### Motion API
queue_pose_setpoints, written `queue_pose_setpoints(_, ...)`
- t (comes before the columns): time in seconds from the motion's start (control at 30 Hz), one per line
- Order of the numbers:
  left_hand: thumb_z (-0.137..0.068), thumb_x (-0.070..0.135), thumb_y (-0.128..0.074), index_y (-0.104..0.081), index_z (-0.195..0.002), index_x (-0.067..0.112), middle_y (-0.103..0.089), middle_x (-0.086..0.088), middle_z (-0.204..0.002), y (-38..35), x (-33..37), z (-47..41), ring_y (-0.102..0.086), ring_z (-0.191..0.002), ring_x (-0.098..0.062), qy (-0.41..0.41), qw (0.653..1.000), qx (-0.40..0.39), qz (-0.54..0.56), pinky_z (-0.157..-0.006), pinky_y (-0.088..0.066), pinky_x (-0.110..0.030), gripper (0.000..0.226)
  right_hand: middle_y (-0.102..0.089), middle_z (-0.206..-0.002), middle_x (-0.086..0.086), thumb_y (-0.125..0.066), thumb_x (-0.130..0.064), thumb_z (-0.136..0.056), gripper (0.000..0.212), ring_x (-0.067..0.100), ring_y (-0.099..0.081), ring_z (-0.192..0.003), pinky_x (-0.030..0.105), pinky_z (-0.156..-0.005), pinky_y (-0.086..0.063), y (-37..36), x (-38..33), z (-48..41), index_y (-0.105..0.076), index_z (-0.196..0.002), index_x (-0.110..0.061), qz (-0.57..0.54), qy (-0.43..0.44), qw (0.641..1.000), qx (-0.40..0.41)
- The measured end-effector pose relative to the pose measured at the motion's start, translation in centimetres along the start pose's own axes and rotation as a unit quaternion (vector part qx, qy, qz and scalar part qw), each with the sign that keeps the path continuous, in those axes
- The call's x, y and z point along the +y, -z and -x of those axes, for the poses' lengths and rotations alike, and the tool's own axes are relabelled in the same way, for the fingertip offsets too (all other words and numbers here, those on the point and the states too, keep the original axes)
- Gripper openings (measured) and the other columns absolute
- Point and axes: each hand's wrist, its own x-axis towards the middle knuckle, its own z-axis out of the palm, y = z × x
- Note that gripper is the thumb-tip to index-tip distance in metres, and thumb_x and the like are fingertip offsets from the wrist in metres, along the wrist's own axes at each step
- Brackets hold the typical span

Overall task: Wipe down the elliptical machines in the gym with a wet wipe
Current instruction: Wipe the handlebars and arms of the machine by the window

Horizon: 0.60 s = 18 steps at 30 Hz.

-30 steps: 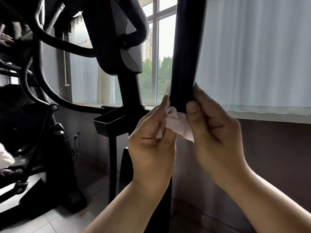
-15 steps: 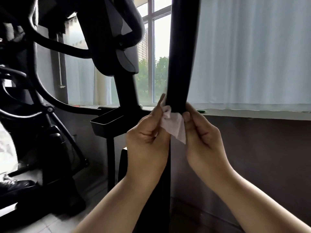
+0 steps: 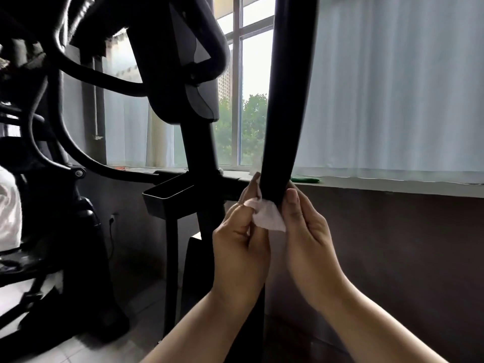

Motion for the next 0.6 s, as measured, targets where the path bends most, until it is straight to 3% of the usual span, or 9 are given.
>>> queue_pose_setpoints(0.1,-0.099,0.004,-0.061,-0.074,-0.114,0.014,-0.075,-0.003,-0.114,0.3,-0.3,-0.1,-0.071,-0.102,-0.01,-0.009,0.999,-0.03,-0.028,-0.085,-0.057,-0.037,0.022,-0.076,-0.111,0.002,-0.042,-0.034,-0.101,0.045,0.016,-0.071,-0.109,0.023,-0.09,-0.052,0.0,0.3,0.0,-0.064,-0.13,-0.008,0.01,0.001,1.0,0.013)
queue_pose_setpoints(0.17,-0.097,0.005,-0.062,-0.068,-0.133,0.022,-0.073,0.005,-0.123,0.3,0.4,0.0,-0.07,-0.105,-0.007,-0.037,0.999,-0.014,-0.037,-0.085,-0.058,-0.032,0.041,-0.077,-0.107,0.003,-0.04,-0.031,-0.102,0.044,0.017,-0.072,-0.106,0.025,-0.091,-0.053,-0.1,0.4,0.0,-0.064,-0.131,-0.008,-0.001,0.001,1.0,0.013)
queue_pose_setpoints(0.23,-0.093,0.003,-0.061,-0.055,-0.146,0.031,-0.068,0.01,-0.131,0.0,1.1,0.1,-0.068,-0.115,-0.01,-0.064,0.997,0.0,-0.033,-0.093,-0.057,-0.027,0.06,-0.075,-0.116,0.002,-0.038,-0.031,-0.103,0.042,0.018,-0.069,-0.115,0.031,-0.1,-0.051,-0.2,0.5,0.0,-0.063,-0.133,-0.015,-0.012,0.001,1.0,0.011)
queue_pose_setpoints(0.3,-0.093,-0.005,-0.06,-0.049,-0.15,0.022,-0.064,0.007,-0.137,-0.3,1.1,0.1,-0.061,-0.126,-0.01,-0.089,0.996,-0.007,-0.025,-0.101,-0.051,-0.021,0.064,-0.072,-0.123,0.001,-0.038,-0.032,-0.103,0.041,0.018,-0.066,-0.121,0.033,-0.104,-0.049,-0.3,0.7,0.1,-0.063,-0.133,-0.018,-0.013,0.004,1.0,0.013)
queue_pose_setpoints(0.43,-0.091,-0.01,-0.052,-0.062,-0.138,0.012,-0.062,0.002,-0.138,-0.3,0.6,0.0,-0.056,-0.132,-0.01,-0.072,0.997,0.009,-0.018,-0.109,-0.046,-0.024,0.053,-0.072,-0.123,0.001,-0.04,-0.031,-0.104,0.042,0.017,-0.066,-0.12,0.025,-0.099,-0.05,-0.3,1.0,0.2,-0.063,-0.134,-0.013,0.001,0.012,1.0,0.023)
queue_pose_setpoints(0.5,-0.09,-0.009,-0.049,-0.069,-0.125,0.021,-0.063,0.004,-0.135,-0.2,0.6,-0.1,-0.056,-0.131,-0.008,-0.052,0.997,0.044,-0.023,-0.109,-0.045,-0.024,0.051,-0.073,-0.12,0.0,-0.04,-0.031,-0.104,0.042,0.015,-0.067,-0.117,0.023,-0.097,-0.05,-0.2,1.1,0.2,-0.064,-0.132,-0.011,0.012,0.016,0.999,0.032)
queue_pose_setpoints(0.6,-0.097,-0.003,-0.05,-0.071,-0.107,0.037,-0.064,0.014,-0.134,-0.6,0.4,-1.3,-0.055,-0.128,0.003,0.045,0.995,0.082,-0.034,-0.111,-0.046,-0.03,0.047,-0.075,-0.115,-0.001,-0.042,-0.033,-0.1,0.046,0.009,-0.068,-0.112,0.017,-0.093,-0.048,-0.3,1.3,0.0,-0.065,-0.129,-0.004,0.017,0.01,0.999,0.042)
